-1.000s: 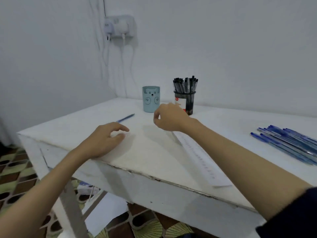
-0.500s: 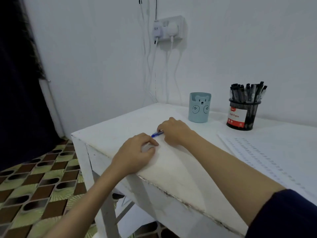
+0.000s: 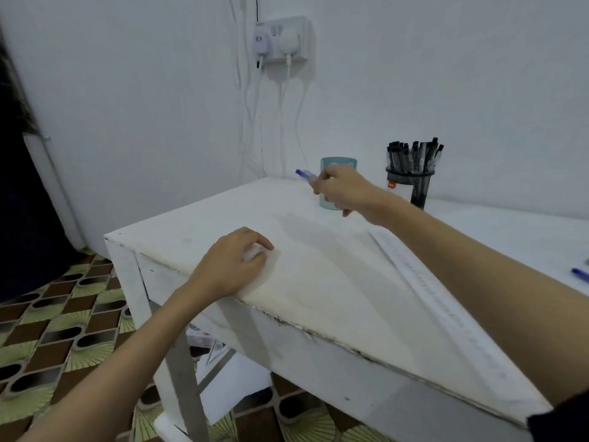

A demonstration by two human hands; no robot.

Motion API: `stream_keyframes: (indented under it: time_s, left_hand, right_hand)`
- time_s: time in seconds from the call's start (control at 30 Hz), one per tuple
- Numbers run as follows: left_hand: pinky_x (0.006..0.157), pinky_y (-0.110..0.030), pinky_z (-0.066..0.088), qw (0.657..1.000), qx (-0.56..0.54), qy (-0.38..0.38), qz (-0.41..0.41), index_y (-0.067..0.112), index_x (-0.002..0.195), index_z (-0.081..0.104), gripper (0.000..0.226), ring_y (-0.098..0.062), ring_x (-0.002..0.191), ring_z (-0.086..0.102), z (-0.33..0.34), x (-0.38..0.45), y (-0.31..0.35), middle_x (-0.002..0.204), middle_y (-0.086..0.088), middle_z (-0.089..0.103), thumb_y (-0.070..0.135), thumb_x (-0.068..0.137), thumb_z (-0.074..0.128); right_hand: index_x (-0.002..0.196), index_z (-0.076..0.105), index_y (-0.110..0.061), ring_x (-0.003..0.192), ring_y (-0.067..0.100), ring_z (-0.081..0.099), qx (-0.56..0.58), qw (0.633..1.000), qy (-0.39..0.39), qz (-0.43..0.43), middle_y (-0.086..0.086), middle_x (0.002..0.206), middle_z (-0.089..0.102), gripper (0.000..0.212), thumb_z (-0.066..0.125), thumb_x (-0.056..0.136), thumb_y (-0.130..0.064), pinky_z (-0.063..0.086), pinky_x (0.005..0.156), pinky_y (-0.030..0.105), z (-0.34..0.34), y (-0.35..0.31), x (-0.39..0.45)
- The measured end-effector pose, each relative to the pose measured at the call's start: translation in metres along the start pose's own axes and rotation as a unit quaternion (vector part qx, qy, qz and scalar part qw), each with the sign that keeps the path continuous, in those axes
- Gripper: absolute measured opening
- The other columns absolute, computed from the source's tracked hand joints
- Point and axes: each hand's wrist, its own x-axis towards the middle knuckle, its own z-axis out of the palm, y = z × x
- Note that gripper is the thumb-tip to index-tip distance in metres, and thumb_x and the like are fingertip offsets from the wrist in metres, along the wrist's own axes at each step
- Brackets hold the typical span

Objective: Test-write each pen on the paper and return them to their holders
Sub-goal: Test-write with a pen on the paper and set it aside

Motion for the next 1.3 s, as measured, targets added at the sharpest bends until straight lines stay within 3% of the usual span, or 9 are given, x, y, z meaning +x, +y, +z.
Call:
stream_keyframes:
  time_s: [0.13,0.33,0.5,0.63,0.73,0.87,1.03,1.1,1.3]
  left_hand:
    - [0.089,-0.022,0.038,0.997,-0.034,-0.025,0.063,0.03,0.097,0.065,0.017,-0.003,0.104,0.053,0.016,-0.005,0.039,0.109,0.014,0.059,0.021,0.092,0.053]
    - [0.093,-0.017,0.038,0.974,-0.057,-0.127,0.177,0.031,0.104,0.064,0.017,0.005,0.104,0.05,0.057,-0.009,0.12,0.112,0.022,0.055,0.033,0.094,0.05]
    - [0.101,-0.019,0.03,0.948,-0.052,-0.243,0.197,0.045,0.122,0.05,0.033,0.006,0.122,0.039,0.083,0.001,0.161,0.136,0.027,0.043,0.049,0.089,0.052]
    - [0.106,-0.017,0.018,0.929,-0.007,-0.302,0.214,0.045,0.136,0.038,0.052,0.004,0.134,0.025,0.102,0.01,0.178,0.146,0.025,0.03,0.06,0.087,0.046]
    - [0.113,-0.024,0.017,0.927,0.041,-0.287,0.238,0.048,0.137,0.033,0.06,0.001,0.137,0.021,0.11,0.013,0.176,0.148,0.024,0.027,0.071,0.081,0.033]
    - [0.107,-0.027,0.025,0.932,0.061,-0.259,0.247,0.05,0.133,0.037,0.049,-0.002,0.128,0.03,0.11,0.016,0.176,0.138,0.023,0.035,0.065,0.087,0.032]
    - [0.102,-0.034,0.03,0.942,0.033,-0.231,0.243,0.048,0.122,0.048,0.049,-0.005,0.115,0.037,0.118,0.021,0.182,0.121,0.019,0.041,0.066,0.08,0.033]
    - [0.102,-0.035,0.03,0.945,0.014,-0.221,0.24,0.048,0.12,0.048,0.056,-0.003,0.113,0.036,0.123,0.021,0.18,0.118,0.019,0.04,0.071,0.072,0.029]
    - [0.113,-0.034,0.02,0.959,0.057,-0.205,0.186,0.028,0.146,0.023,0.086,-0.011,0.137,0.024,0.129,0.019,0.175,0.148,0.011,0.028,0.078,0.076,0.03]
  right_hand:
    - [0.056,0.04,-0.017,0.041,0.011,0.021,0.159,0.983,0.026,0.088,-0.004,0.049,0.033,0.061,0.051,0.077,-0.073,0.018,0.043,0.021,-0.06,0.004,-0.046]
    - [0.057,0.033,-0.017,0.037,0.012,0.01,0.382,0.905,0.127,0.139,-0.006,0.039,0.018,0.043,0.046,0.082,-0.05,0.012,0.037,0.018,-0.122,0.041,-0.113]
    - [0.086,0.063,-0.007,0.042,0.009,0.01,0.485,0.845,0.169,0.146,-0.005,0.044,0.022,0.055,0.053,0.081,-0.061,0.011,0.043,0.021,-0.146,0.07,-0.148]
    - [0.105,0.062,0.009,0.031,0.009,0.038,0.492,0.842,0.184,0.125,0.008,0.054,0.059,0.041,0.04,0.097,-0.025,0.033,0.035,0.018,-0.159,0.093,-0.165]
    - [0.093,0.067,0.008,0.056,0.029,0.066,0.459,0.867,0.129,0.147,0.024,0.074,0.068,0.06,0.026,0.097,-0.035,0.054,0.059,0.028,-0.168,0.111,-0.175]
    - [0.09,0.068,0.002,0.056,0.026,0.066,0.303,0.928,0.097,0.196,0.018,0.069,0.068,0.067,0.029,0.098,-0.052,0.051,0.064,0.031,-0.155,0.126,-0.184]
    - [0.072,0.064,-0.004,0.042,0.019,0.037,0.255,0.936,0.171,0.172,0.005,0.044,0.046,0.024,0.052,0.09,-0.015,0.026,0.042,0.024,-0.121,0.135,-0.188]
    - [0.082,0.067,-0.001,0.045,0.023,0.048,0.28,0.933,0.165,0.154,0.01,0.051,0.056,0.024,0.046,0.088,-0.01,0.037,0.046,0.027,-0.121,0.134,-0.191]
    - [0.059,0.062,-0.003,0.041,0.022,0.044,0.234,0.946,0.185,0.127,0.012,0.05,0.052,0.03,0.055,0.085,-0.016,0.032,0.043,0.025,-0.113,0.128,-0.198]
